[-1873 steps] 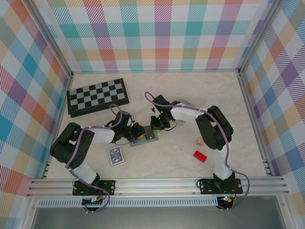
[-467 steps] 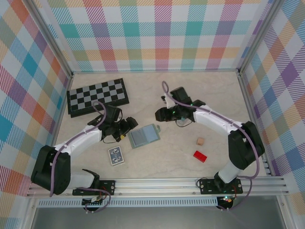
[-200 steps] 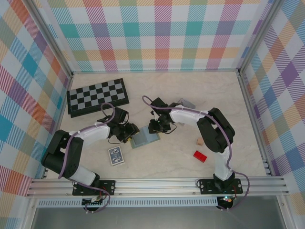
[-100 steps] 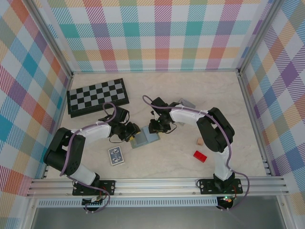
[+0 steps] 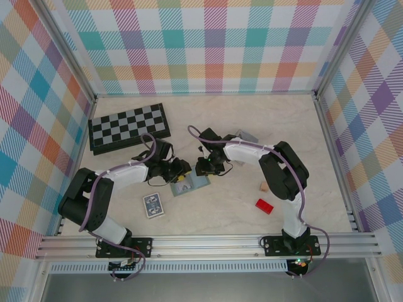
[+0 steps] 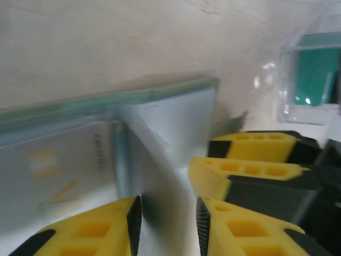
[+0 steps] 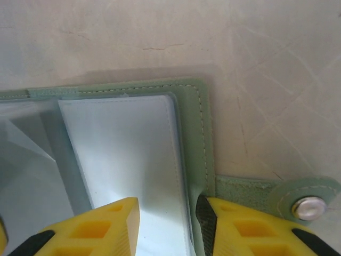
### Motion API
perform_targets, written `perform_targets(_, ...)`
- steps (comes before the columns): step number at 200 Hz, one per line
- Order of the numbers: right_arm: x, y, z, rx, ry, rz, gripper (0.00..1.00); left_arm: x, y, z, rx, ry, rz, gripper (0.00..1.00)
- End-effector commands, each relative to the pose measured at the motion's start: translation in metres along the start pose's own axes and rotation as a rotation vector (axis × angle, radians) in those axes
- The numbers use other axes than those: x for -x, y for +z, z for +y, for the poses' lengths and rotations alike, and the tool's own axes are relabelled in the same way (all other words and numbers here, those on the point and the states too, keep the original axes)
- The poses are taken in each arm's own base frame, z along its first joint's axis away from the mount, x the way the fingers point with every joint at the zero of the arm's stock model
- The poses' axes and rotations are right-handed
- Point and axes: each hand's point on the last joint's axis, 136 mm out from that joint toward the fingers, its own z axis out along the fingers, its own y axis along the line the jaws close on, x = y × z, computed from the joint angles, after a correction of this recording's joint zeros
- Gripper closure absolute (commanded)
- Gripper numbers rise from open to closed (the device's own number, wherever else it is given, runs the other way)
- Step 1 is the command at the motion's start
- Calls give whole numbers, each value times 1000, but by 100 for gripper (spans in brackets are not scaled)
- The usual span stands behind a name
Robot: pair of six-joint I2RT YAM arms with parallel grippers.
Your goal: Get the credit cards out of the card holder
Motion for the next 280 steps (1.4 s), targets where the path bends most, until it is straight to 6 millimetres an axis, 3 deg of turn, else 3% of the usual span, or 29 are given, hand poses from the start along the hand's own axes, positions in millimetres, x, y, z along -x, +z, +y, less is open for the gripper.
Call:
perform_targets(1, -16, 20, -3, -2, 15, 72, 63, -3, -10, -26, -99, 57, -2, 68)
perform_targets(86, -12, 12, -4, -15, 9, 41, 64, -3, -9, -10, -29, 45, -13, 70)
perform_targets(110, -3, -8, -4, -31, -6, -38, 65, -1, -14, -1, 23, 44, -43, 70)
perform_targets(144, 12, -50, 3, -23, -45, -200, 65, 8, -30, 14, 121, 47, -137, 70)
perform_targets(183, 16, -80, 27, 88, -127, -300, 66, 15, -48, 20, 162, 53, -227, 70)
perform_targets(230, 9, -54, 47, 175, -143, -192, 72, 8, -38, 2, 83, 78, -159, 75)
perform_targets(280, 7, -29, 31, 91, -99, -115, 79, 1, -16, -3, 73, 68, -93, 79)
